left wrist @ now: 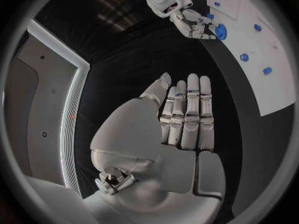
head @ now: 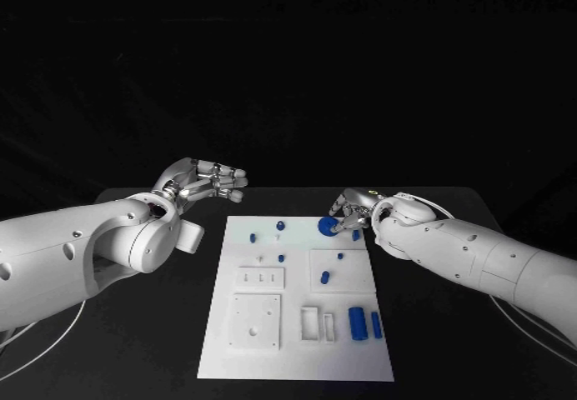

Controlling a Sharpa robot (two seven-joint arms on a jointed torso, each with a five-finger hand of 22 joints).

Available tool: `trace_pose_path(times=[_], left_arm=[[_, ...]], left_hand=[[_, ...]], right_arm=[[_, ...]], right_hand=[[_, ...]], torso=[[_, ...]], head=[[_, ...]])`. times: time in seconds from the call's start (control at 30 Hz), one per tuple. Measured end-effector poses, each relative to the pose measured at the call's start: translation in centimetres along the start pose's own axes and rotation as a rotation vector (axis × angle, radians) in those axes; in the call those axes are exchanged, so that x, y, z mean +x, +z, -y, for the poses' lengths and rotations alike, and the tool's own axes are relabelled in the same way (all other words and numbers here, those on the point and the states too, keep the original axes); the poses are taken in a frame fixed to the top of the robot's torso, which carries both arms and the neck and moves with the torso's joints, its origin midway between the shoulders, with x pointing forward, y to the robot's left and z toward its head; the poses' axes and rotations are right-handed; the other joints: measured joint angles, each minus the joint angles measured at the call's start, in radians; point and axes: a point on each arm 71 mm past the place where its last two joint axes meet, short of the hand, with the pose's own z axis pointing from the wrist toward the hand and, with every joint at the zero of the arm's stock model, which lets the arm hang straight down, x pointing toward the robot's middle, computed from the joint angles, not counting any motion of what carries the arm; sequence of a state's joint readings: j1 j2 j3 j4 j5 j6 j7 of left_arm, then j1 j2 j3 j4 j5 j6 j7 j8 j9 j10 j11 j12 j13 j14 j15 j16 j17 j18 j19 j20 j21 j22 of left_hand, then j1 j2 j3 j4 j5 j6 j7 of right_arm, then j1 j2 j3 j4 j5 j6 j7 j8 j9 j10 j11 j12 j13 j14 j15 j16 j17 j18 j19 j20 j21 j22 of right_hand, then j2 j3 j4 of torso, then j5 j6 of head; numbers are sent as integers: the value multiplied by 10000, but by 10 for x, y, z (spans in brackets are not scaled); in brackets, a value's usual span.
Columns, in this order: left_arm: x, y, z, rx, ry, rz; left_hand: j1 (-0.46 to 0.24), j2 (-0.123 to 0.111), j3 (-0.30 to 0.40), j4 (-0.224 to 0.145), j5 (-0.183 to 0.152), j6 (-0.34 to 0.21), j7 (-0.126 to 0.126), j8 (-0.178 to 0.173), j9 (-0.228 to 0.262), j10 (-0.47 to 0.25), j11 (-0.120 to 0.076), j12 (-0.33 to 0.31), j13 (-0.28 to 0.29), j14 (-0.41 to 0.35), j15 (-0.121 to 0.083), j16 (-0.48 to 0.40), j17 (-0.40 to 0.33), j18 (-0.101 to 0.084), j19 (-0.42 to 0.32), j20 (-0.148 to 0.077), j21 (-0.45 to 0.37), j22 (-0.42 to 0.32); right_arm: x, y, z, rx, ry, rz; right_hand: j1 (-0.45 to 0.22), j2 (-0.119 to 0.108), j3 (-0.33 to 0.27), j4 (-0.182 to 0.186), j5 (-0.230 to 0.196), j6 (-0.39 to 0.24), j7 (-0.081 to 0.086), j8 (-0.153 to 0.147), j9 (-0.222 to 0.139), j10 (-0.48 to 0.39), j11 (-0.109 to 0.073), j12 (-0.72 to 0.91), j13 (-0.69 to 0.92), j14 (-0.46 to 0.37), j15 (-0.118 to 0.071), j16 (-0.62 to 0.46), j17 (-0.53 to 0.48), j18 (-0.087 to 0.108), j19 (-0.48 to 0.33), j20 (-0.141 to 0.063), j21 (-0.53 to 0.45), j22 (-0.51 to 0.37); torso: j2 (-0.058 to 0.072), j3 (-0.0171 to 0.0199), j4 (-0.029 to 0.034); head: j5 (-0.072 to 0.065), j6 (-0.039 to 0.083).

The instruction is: Assemble the parts on the task board

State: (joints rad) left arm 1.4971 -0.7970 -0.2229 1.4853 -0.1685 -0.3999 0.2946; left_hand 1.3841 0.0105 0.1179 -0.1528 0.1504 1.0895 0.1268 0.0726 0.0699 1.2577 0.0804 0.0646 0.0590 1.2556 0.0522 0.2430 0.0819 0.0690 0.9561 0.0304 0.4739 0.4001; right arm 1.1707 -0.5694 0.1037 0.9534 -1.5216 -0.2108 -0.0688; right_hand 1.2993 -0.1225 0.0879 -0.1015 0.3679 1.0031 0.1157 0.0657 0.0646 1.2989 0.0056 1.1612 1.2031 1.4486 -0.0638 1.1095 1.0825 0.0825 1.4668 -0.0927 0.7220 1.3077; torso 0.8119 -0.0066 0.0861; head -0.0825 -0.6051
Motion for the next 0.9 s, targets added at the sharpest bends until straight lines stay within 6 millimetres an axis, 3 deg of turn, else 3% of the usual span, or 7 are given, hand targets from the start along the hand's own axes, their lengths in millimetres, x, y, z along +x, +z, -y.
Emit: trace_pose_path(times=[0.33,0.9], left_arm=[[0,0,0,-4,4,-14],[0,0,0,-10,5,-25]], left_hand=[[0,0,0,0,0,0,0,0,0,0,0,0,0,0,0,0,0,0,0,0,0,-1],[0,0,0,0,0,0,0,0,0,0,0,0,0,0,0,0,1,1,0,0,0,-3]], right_arm=[[6,1,-5,-74,7,-132],[8,2,-5,-75,9,-224]], right_hand=[[0,0,29,-29,0,75,-20,0,-1,0,0,-1,1,0,0,0,8,-5,0,0,0,-1],[-119,119,259,-48,121,251,-64,-2,-13,1,-1,-1,18,0,0,0,30,-50,0,-1,0,-2]], torso=[[-11,12,28],[-5,10,19]], head=[[6,-45],[68,-65]])
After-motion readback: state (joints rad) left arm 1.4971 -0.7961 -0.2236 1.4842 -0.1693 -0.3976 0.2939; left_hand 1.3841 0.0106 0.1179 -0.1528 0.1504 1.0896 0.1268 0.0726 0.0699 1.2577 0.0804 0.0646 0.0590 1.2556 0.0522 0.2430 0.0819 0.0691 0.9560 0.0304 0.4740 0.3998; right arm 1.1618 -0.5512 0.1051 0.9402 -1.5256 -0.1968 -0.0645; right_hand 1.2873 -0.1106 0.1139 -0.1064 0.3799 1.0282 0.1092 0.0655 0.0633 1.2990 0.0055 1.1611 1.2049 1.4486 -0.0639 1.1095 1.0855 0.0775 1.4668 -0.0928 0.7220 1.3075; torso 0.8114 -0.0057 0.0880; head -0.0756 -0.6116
